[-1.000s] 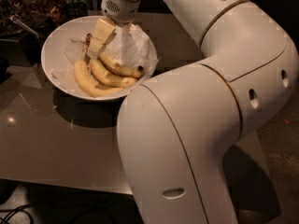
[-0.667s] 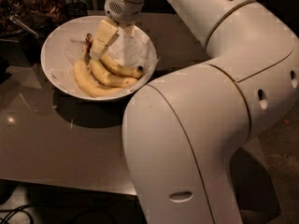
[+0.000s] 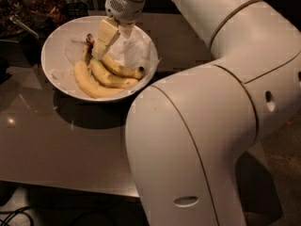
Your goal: Pick banana from white bowl
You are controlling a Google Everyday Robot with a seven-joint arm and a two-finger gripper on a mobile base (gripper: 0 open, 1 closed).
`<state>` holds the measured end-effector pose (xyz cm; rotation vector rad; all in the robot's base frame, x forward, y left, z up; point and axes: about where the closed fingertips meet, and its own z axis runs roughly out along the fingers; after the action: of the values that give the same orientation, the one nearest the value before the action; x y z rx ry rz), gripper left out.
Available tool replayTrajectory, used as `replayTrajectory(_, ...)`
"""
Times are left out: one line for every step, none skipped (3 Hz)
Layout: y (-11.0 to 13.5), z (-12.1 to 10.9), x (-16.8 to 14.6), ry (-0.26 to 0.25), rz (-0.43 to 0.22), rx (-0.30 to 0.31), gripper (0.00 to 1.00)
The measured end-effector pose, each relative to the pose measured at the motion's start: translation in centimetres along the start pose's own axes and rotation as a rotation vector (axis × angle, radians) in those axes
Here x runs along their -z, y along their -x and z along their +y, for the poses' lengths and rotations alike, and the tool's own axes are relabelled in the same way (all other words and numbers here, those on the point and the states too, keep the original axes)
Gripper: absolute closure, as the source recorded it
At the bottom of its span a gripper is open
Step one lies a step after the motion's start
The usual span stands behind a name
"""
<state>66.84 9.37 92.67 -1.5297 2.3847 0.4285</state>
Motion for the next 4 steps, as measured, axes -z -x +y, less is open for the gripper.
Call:
replayTrajectory(0.6, 0.2, 0.6, -0.013, -0.007, 0.022, 0.18)
replayTrajectory(0.6, 0.2, 0.6, -0.013, -0.007, 0.022, 0.20)
replayTrajectory(-0.1, 0.5, 0.7, -0.012, 0.004, 0.003, 0.25)
replayTrajectory(-1.4, 0.5, 0.2, -0.004, 0.027, -0.040, 0.27)
